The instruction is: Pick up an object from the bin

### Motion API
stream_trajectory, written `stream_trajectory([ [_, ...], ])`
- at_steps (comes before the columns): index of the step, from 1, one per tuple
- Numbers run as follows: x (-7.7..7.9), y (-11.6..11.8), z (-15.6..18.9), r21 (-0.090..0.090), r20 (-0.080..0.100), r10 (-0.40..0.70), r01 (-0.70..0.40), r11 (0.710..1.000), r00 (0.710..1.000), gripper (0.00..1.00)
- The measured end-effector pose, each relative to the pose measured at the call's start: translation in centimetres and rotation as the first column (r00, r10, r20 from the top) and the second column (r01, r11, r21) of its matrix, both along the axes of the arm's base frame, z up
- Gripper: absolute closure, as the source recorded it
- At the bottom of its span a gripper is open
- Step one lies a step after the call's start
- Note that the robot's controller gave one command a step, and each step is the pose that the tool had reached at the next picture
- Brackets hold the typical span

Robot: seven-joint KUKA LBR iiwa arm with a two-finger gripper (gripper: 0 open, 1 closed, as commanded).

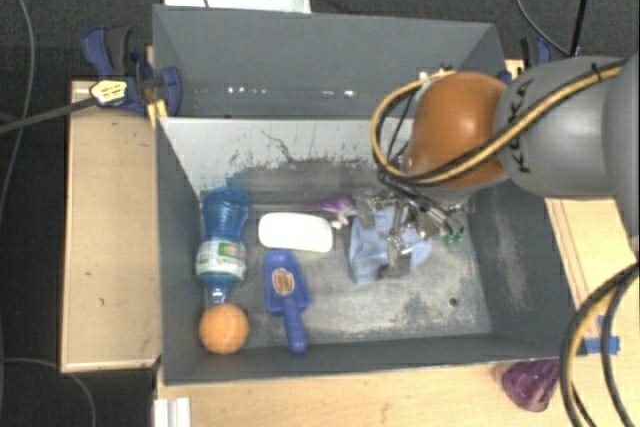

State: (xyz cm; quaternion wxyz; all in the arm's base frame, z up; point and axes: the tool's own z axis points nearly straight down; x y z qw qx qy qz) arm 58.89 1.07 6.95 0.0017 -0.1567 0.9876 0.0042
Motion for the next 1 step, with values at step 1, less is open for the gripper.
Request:
stream_trajectory([
  [1, 0.00, 0.01, 0.00, 0.000, 0.000, -0.002, 0.002, 1.000, 1.000, 0.00],
])
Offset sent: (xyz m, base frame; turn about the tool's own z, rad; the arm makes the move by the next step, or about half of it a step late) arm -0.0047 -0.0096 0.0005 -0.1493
